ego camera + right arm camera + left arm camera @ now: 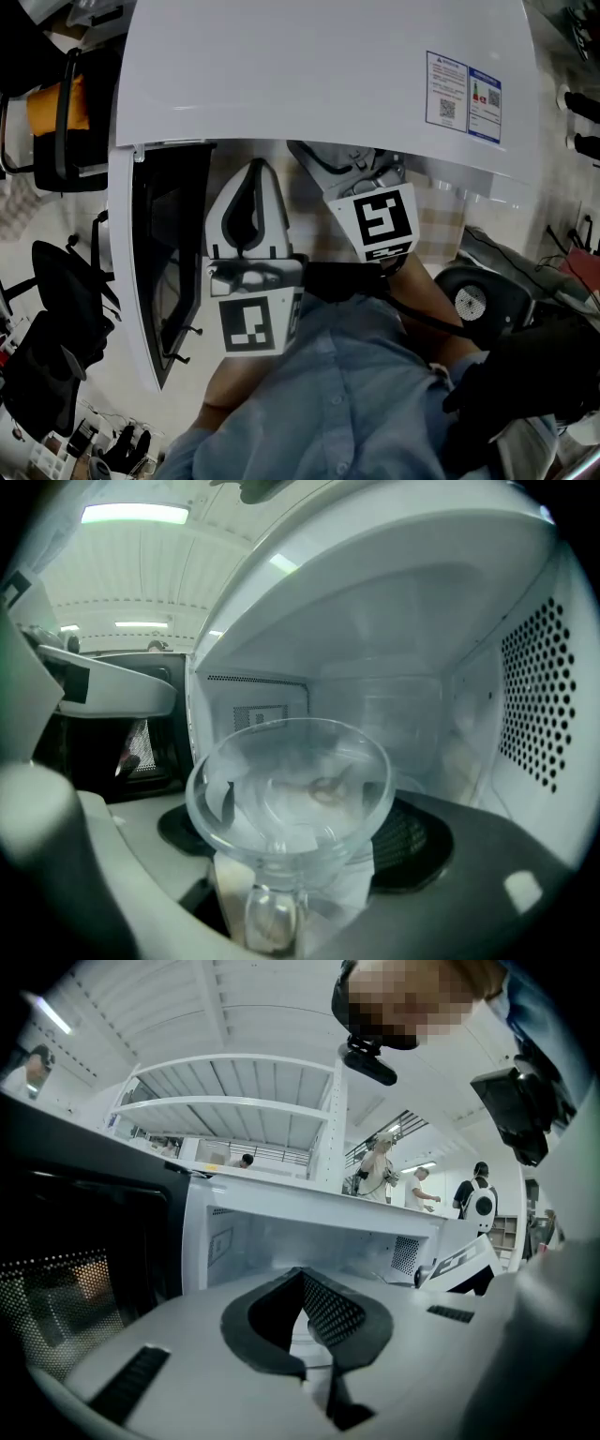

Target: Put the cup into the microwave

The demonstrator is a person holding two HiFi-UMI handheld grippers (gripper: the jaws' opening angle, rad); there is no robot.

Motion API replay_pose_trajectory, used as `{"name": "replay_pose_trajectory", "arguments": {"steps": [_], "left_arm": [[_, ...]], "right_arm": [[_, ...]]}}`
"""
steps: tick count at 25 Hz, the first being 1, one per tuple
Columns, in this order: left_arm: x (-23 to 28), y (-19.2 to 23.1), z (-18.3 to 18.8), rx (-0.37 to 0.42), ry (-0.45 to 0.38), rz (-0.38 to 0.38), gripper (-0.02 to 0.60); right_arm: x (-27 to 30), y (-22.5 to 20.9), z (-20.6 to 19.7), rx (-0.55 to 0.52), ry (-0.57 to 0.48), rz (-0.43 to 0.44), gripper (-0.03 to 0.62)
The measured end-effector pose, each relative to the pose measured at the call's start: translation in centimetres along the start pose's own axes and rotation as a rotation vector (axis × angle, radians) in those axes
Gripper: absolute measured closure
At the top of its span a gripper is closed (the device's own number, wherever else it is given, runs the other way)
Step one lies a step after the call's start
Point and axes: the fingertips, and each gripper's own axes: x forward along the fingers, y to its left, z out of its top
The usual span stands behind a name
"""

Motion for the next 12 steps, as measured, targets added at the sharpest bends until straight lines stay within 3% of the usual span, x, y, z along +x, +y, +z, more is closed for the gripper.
{"name": "replay_pose_trajectory", "arguments": {"steps": [12], "left_arm": [[-0.26, 0.71, 0.45, -0.005, -0.005, 0.006, 0.575]], "right_arm": [[0.86, -0.76, 0.77, 0.033, -0.006, -0.036, 0.214]]}}
